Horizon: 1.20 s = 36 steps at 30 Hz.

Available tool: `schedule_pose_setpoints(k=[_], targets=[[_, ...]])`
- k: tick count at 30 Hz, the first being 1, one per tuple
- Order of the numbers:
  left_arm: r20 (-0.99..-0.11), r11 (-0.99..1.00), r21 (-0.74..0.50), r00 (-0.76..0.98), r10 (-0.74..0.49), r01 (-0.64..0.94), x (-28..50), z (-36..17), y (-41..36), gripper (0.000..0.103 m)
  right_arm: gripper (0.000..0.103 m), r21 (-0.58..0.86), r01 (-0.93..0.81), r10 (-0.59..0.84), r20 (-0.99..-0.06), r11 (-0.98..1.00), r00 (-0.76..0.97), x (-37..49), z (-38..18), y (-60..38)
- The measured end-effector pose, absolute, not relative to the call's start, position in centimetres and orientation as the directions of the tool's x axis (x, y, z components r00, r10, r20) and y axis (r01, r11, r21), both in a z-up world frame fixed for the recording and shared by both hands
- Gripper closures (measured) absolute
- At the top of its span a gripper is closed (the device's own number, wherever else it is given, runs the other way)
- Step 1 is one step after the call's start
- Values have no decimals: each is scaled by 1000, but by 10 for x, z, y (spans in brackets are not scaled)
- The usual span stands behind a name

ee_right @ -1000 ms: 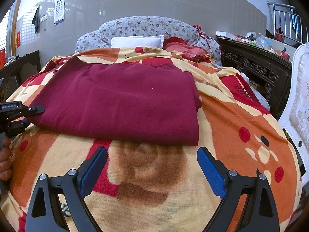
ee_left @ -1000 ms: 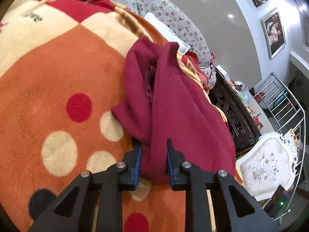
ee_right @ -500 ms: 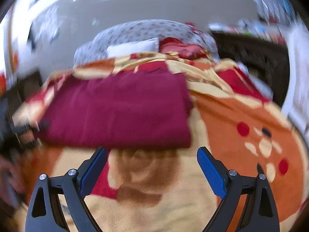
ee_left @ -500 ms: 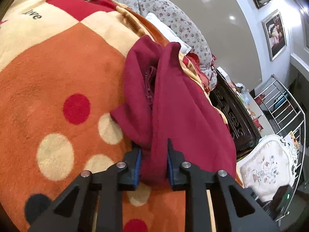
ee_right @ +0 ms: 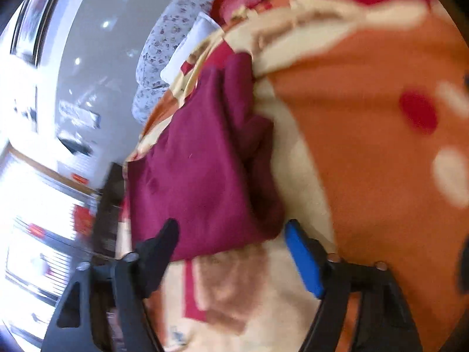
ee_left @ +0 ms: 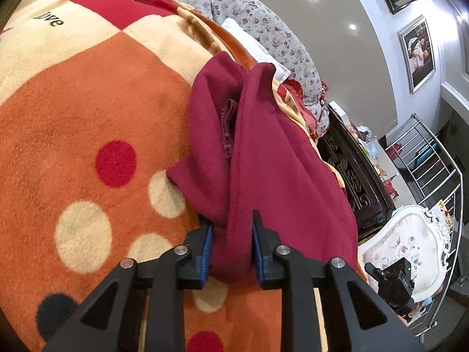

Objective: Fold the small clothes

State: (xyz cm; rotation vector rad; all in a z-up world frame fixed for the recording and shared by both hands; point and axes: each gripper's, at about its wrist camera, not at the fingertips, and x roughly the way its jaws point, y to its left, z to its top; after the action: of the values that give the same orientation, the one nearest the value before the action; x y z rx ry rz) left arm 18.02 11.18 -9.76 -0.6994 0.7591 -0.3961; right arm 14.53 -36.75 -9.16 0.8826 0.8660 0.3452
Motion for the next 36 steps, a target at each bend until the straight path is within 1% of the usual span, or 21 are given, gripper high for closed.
schedule_pose_setpoints(k=[3,5,6,7,8,9,11,14,17,20,23,24,25,27,29,30,31,33,34,35,36], targets=[[-490,709,-701,669,-558,79,180,-98,112,81,32,815,68,606,-481,576,633,152,-101,-363],[-493,707,-703,669,-556,71,181,-99,113,78,41,841,73,608,-445,536,658,156,-105,-365],[-495,707,-704,669,-554,65,182,-100,113,78,49,846,77,602,-437,528,668,158,-107,-364],[-494,707,-704,667,-557,69,182,-100,114,85,66,842,82,597,-443,532,669,161,-109,-363],[-495,704,-706,661,-564,73,182,-100,114,85,78,830,85,583,-456,551,673,162,-108,-363],[-506,710,-701,655,-562,67,182,-98,114,86,84,813,68,577,-467,578,670,163,-106,-360],[-511,724,-686,656,-555,78,177,-93,114,87,87,752,39,534,-503,658,679,158,-93,-351],[-511,720,-689,653,-559,77,161,-84,118,87,89,719,1,515,-498,695,698,146,-71,-347],[-510,711,-698,639,-576,85,127,-76,126,88,89,720,-21,538,-499,694,679,127,-58,-346],[-512,702,-705,616,-598,95,94,-76,131,87,89,746,-17,578,-501,665,644,99,-63,-347],[-535,727,-680,611,-583,98,81,-87,129,86,87,766,-8,603,-500,643,621,75,-78,-352],[-534,712,-697,600,-595,87,82,-95,130,85,84,768,-23,622,-500,640,603,72,-83,-351],[-526,691,-719,594,-609,72,83,-100,132,83,82,759,5,602,-521,652,606,71,-86,-353],[-506,671,-738,602,-617,67,83,-104,135,81,80,679,120,473,-615,724,631,65,-81,-361],[-508,678,-732,606,-612,71,82,-105,134,79,74,519,174,286,-685,837,669,62,-53,-358],[-513,688,-722,609,-605,75,81,-104,132,78,63,454,166,223,-684,876,694,62,-34,-349],[-519,701,-709,613,-596,82,80,-103,130,77,51,433,136,215,-667,891,713,64,-18,-340],[-526,723,-684,622,-579,95,77,-100,125,74,39,411,18,270,-631,911,727,82,13,-301],[-531,734,-672,624,-573,103,76,-98,122,71,35,395,-47,307,-628,917,715,94,24,-277],[-532,742,-662,628,-568,110,75,-97,119,70,32,386,-123,357,-625,914,695,108,34,-249],[-533,746,-656,631,-564,114,74,-96,118,69,26,395,-207,425,-620,895,660,124,41,-217]])
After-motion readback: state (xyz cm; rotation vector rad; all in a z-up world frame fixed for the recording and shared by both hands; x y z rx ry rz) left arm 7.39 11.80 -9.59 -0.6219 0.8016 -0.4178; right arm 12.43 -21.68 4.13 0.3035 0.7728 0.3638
